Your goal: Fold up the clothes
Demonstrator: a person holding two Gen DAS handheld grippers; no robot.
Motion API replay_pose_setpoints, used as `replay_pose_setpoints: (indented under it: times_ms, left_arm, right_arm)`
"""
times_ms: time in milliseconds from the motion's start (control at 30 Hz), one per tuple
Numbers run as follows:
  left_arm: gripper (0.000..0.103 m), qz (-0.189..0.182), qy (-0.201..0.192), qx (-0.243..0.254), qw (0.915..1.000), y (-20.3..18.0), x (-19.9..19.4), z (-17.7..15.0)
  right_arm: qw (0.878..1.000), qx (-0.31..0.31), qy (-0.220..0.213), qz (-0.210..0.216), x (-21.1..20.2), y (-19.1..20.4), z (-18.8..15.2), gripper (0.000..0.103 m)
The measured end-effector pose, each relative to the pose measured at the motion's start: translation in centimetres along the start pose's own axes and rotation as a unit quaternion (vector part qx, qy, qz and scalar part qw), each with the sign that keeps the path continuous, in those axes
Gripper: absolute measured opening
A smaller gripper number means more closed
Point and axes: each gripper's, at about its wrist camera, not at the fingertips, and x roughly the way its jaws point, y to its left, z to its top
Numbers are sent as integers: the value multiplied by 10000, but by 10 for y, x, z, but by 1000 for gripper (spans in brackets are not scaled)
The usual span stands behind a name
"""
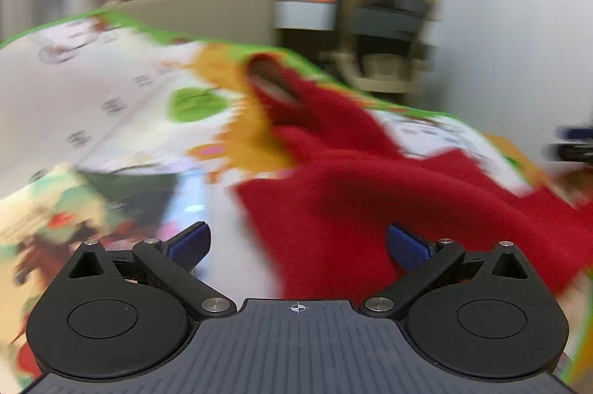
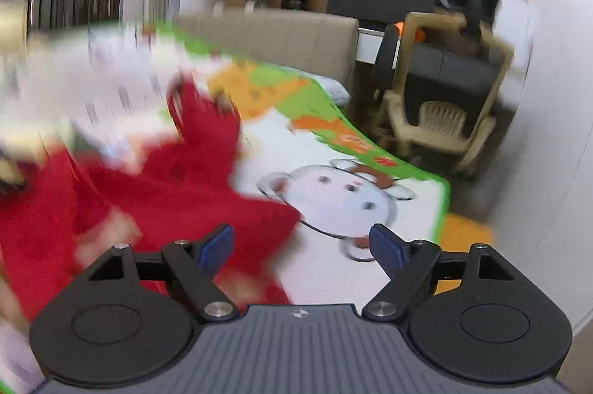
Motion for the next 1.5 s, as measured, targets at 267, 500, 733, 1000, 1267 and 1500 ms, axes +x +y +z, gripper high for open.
replay_pose_setpoints:
  times_ms: [267,500,733,1000,1267,1500]
  left_arm:
    - [103,1453,30,-132,9893,41,24,-11]
    - [103,-35,-81,-1268,9919,80,2,-13]
    - [103,-1664,-40,-1180,9790,59,-12,-7]
    - [59,-1648,80,-1437,9758,48,11,-15]
    - [78,-1962,-71,-1026,9752,38,0,-20]
    - [14,-1567,-585,-1085,9799,42,-25,2]
  right_arm:
    - [9998,66,-74,167,-34,-7,-29,95]
    - [9994,216,201,189,-29,-12,-50,95]
    - [9910,889,988,-157,55,-26,-74,92]
    - [9412,2845,893,1590,52,-68,-99,54]
    - [9472,2476,809,1869,43,-62,-98,77]
    - [9794,1319,-17,1530,18,-25,-28,12]
